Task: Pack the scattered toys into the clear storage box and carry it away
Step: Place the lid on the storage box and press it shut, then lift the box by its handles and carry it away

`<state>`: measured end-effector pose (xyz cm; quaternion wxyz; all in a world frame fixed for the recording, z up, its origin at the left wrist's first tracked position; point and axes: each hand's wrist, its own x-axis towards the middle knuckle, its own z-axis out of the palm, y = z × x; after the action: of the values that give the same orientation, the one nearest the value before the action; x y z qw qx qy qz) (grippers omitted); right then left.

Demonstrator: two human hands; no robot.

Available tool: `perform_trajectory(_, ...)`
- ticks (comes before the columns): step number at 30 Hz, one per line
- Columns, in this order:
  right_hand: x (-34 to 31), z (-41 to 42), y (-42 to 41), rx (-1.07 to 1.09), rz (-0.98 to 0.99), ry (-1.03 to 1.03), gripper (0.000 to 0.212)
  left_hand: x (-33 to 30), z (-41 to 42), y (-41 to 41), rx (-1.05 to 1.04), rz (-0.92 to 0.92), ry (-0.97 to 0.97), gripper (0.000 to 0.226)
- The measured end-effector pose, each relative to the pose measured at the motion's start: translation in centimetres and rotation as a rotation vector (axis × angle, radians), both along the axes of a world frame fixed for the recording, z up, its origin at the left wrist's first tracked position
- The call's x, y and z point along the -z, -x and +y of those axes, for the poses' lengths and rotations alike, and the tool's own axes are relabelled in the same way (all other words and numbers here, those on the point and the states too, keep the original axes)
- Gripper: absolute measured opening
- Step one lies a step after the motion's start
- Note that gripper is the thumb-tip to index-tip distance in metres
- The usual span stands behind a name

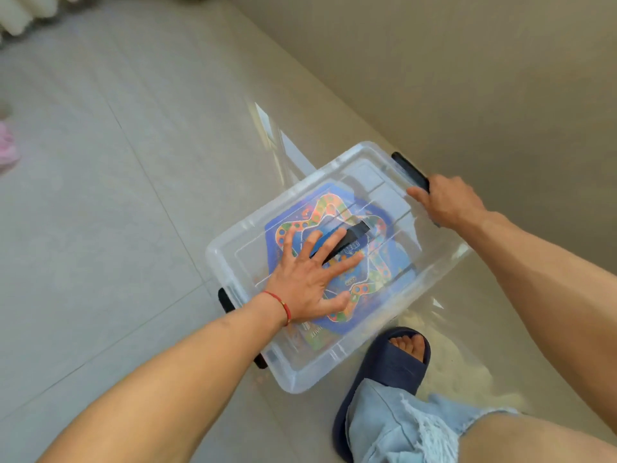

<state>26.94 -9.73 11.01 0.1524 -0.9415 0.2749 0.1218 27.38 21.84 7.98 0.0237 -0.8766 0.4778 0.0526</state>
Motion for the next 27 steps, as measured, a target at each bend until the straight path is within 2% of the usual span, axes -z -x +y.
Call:
perform_trajectory(3, 0.1, 0.1, 3.8, 0.125, 0.016, 0.112, 0.058, -0.3, -0.5, -3.4, 0.214, -0.034, -0.053, 0.066)
perform_trajectory(5, 0.1, 0.6, 5.6, 0.218, 0.019, 0.118, 0.05, -0.9, -0.5, -4.5, 0.231, -0.078, -0.068, 0.07)
perform_trajectory(7, -0.2, 1.3, 7.0, 0.287, 0.029, 0.111, 0.045, -1.4, 0.5, -3.5, -0.019, -0.066, 0.014, 0.081)
perform_trajectory(10, -0.6, 2.2, 7.9, 0.322, 0.044, 0.061, 0.048, -1.0, 4.4, -1.3, -0.727, 0.011, 0.282, 0.094)
perform_trajectory(11, -0.6, 2.2, 7.9, 0.339, 0.043, 0.035, 0.049, -1.2, 5.9, -1.1, -0.982, 0.099, 0.35, 0.1)
perform_trajectory(13, -0.5, 2.1, 7.6, 0.379, 0.027, -0.043, 0.049, -1.2, 8.2, -1.8, -1.354, 0.436, 0.43, 0.117)
perform_trajectory(15, -0.4, 2.1, 7.3, 0.404, 0.013, -0.117, 0.048, -1.9, 8.8, -2.6, -1.472, 0.817, 0.479, 0.122)
perform_trajectory(16, -0.5, 2.2, 7.3, 0.404, 0.01, -0.137, 0.047, -2.2, 8.8, -2.9, -1.494, 0.92, 0.517, 0.115)
perform_trajectory(17, -0.6, 2.3, 7.2, 0.4, 0.006, -0.148, 0.046, -2.4, 8.7, -3.2, -1.51, 0.943, 0.55, 0.103)
perform_trajectory(19, -0.9, 2.6, 7.2, 0.391, -0.018, -0.162, 0.044, -2.5, 8.4, -3.4, -1.498, 0.853, 0.603, 0.079)
perform_trajectory(21, -0.9, 3.1, 7.1, 0.413, -0.037, -0.176, 0.043, -3.4, 7.8, -3.1, -1.417, 0.67, 0.54, 0.058)
perform_trajectory(23, -0.7, 3.4, 7.0, 0.44, -0.041, -0.188, 0.044, -3.9, 6.9, -2.9, -1.364, 0.527, 0.432, 0.051)
perform_trajectory(27, -0.5, 3.7, 7.1, 0.407, 0.003, -0.193, 0.045, -3.8, 5.4, -2.3, -1.407, 0.455, 0.399, 0.049)
